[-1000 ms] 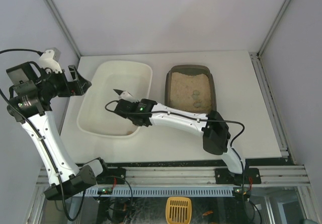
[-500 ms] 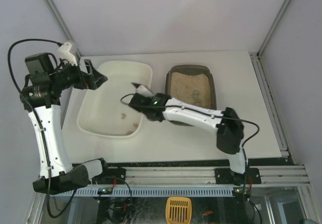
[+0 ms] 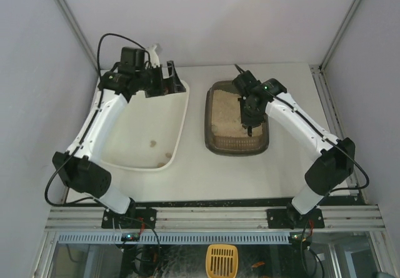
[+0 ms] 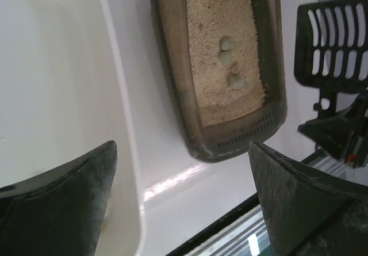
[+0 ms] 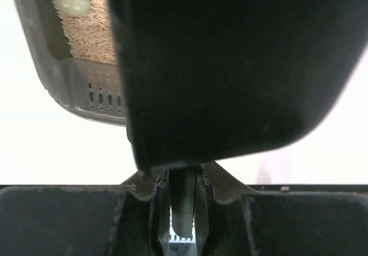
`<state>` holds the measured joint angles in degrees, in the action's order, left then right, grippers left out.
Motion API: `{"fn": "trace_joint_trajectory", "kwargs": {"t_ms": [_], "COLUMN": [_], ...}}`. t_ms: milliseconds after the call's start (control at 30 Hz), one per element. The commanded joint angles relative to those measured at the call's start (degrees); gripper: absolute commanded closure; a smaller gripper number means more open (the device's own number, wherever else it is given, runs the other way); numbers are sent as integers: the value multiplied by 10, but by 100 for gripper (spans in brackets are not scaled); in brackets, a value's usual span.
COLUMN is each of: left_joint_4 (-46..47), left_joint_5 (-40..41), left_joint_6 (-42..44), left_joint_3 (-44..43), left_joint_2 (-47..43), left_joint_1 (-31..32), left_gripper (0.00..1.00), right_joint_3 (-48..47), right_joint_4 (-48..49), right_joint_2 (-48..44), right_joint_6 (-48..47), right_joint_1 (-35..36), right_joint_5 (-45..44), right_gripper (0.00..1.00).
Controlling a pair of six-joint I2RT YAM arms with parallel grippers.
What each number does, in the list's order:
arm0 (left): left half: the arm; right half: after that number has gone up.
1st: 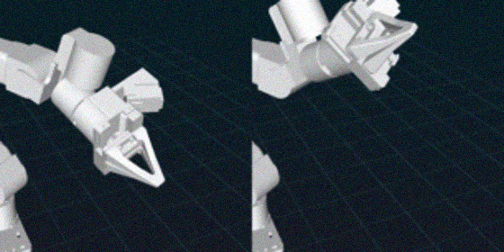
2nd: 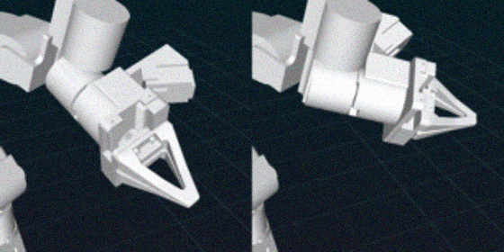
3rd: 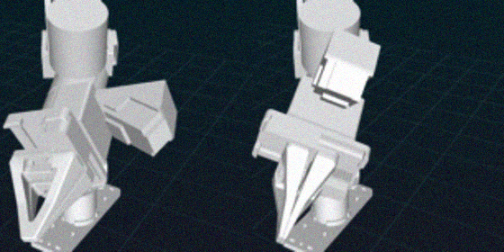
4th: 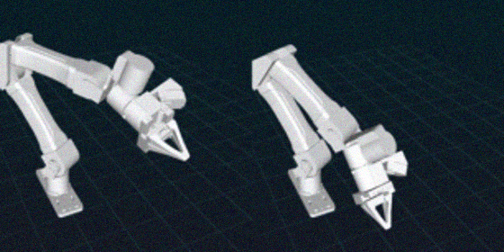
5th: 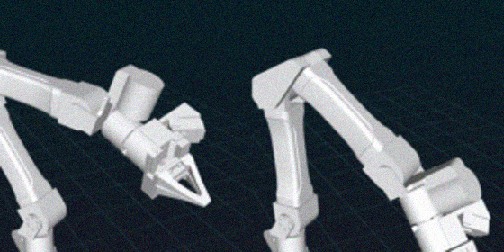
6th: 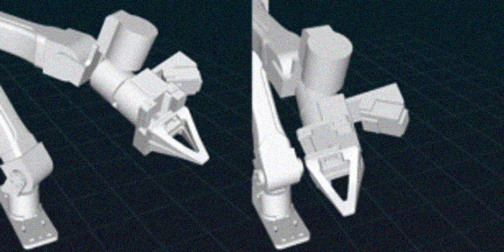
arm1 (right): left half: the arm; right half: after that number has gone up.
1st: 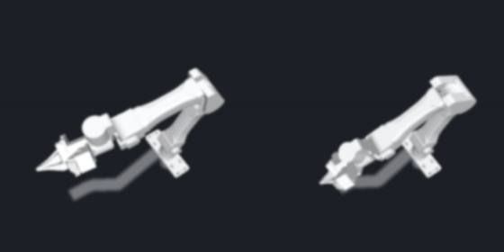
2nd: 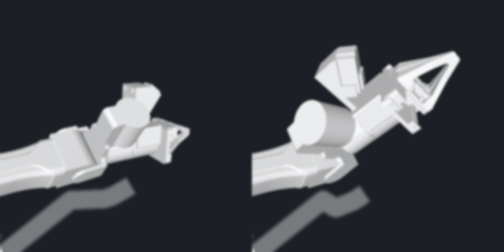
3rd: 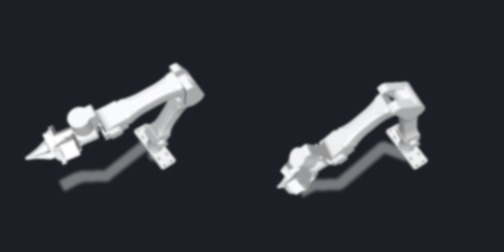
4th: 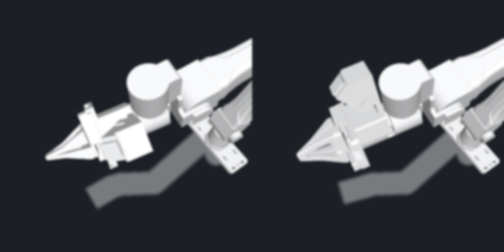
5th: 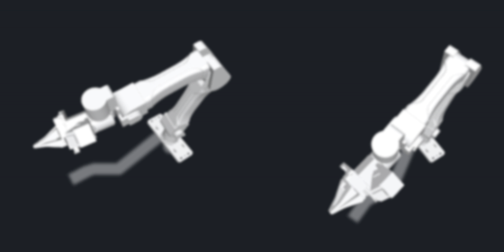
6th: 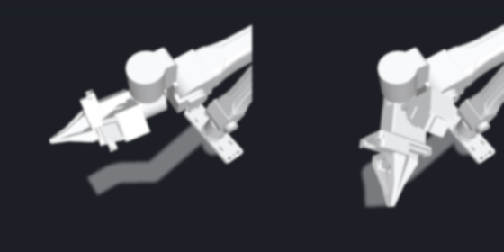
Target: Clean the litter box
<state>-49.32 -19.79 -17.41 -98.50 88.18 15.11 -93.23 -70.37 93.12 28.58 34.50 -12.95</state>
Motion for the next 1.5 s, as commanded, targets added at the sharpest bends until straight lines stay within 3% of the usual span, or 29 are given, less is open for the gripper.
{"fn": "trace_joint_trajectory", "kwargs": {"t_ms": [0,100,333,600,1033,1467], "left_joint_4": [123,192,195,218,214,210], "left_joint_5": [11,-12,23,-5,22,97], "left_joint_6": [-226,-314,-415,-484,-407,-261], "left_joint_3": [26,58,65,94,120,167], "left_joint_2": [9,22,74,94,66,-35], "left_joint_1": [15,27,50,50,50,23], "left_gripper": [0,0,0,0,0,0], "right_joint_3": [-23,-53,-104,-170,-212,-216], "right_joint_4": [-56,-94,-134,-167,-194,-137], "right_joint_2": [25,75,145,220,293,355], "right_joint_6": [38,43,38,51,55,36], "right_joint_1": [-54,-83,-132,-149,-152,-163], "right_joint_5": [77,120,239,215,139,237], "right_gripper": [100,100,100,100,100,100]}}
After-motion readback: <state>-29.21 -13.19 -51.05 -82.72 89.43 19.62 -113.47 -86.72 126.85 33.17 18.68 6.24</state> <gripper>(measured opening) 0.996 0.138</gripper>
